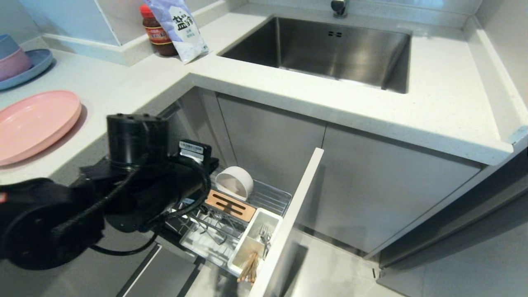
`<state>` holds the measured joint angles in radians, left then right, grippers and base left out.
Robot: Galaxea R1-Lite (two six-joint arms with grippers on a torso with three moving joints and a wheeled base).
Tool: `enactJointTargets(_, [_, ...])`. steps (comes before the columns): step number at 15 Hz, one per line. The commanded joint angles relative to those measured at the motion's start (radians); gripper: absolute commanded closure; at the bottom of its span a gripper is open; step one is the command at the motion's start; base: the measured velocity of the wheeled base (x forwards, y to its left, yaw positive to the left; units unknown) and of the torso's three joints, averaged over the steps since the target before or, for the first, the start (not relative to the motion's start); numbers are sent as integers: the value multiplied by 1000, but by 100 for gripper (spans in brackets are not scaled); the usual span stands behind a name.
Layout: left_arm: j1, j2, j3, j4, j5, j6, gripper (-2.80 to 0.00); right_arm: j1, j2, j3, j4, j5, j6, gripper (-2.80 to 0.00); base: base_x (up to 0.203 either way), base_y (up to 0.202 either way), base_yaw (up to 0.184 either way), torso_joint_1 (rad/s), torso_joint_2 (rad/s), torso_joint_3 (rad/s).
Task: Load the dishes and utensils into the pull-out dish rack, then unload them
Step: Pick up the plate and place it in the cupboard
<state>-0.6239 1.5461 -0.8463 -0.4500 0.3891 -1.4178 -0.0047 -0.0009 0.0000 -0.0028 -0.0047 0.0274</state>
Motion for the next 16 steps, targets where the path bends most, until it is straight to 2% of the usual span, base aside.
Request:
enactJointTargets(1, [-54,-180,-44,1,4,178,0,0,-2,2,0,0,0,0,0,0,0,0,0,0])
enactJointTargets(2, [-73,-209,-65,1,2,324,0,1,-2,2,0,0,0,0,0,0,0,0,0,0])
enactJointTargets(4, [-89,-241,-137,3,-19,657,0,1,-2,2,0,0,0,0,0,0,0,0,0,0])
enactJointTargets(5, [-88,-248,-191,6,-29,798,0,0,-2,2,0,0,0,0,0,0,0,0,0,0])
enactJointTargets(6, [-80,-253,-257,14,-37,922,0,0,-2,2,0,0,0,0,0,0,0,0,0,0])
enactJointTargets(7, [-52,-255,-311,37,-42,1009,0,0,-2,2,0,0,0,0,0,0,0,0,0,0])
enactJointTargets(9, [44,-241,-391,118,-42,1106,0,1,-2,2,0,0,0,0,0,0,0,0,0,0])
enactJointTargets(12, [233,-227,-441,256,-34,1179,0,0,-2,2,0,0,0,0,0,0,0,0,0,0])
enactJointTargets(13, [324,-227,-473,346,-35,1217,0,1,-2,2,0,0,0,0,0,0,0,0,0,0])
enactJointTargets(14, [379,-230,-520,479,-36,1253,0,0,-2,2,0,0,0,0,0,0,0,0,0,0])
enactJointTargets(16, [448,-228,-554,556,-8,1292,0,0,-2,2,0,0,0,0,0,0,0,0,0,0])
